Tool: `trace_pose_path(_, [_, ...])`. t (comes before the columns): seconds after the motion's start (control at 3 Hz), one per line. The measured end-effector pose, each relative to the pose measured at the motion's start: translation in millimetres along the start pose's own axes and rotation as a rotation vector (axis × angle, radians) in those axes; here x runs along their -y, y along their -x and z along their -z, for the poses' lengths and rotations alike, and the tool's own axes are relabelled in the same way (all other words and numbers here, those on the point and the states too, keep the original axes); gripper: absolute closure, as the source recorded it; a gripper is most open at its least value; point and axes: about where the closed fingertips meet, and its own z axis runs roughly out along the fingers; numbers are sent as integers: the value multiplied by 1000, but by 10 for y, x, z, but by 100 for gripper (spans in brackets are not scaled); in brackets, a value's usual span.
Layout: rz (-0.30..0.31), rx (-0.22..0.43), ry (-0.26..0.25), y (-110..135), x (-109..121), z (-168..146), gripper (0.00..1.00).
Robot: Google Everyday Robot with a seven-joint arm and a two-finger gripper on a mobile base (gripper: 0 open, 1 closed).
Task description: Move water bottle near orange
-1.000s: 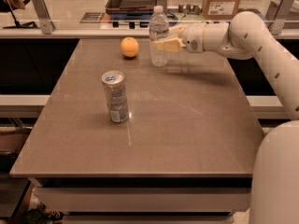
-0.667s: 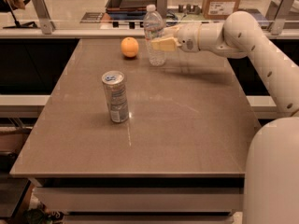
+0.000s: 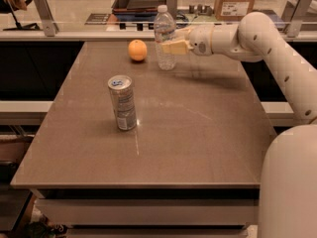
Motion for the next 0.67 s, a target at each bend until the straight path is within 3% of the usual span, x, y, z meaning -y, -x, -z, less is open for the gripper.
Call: trace_pose_path(0.67, [0,0,0,1,0,-1,100])
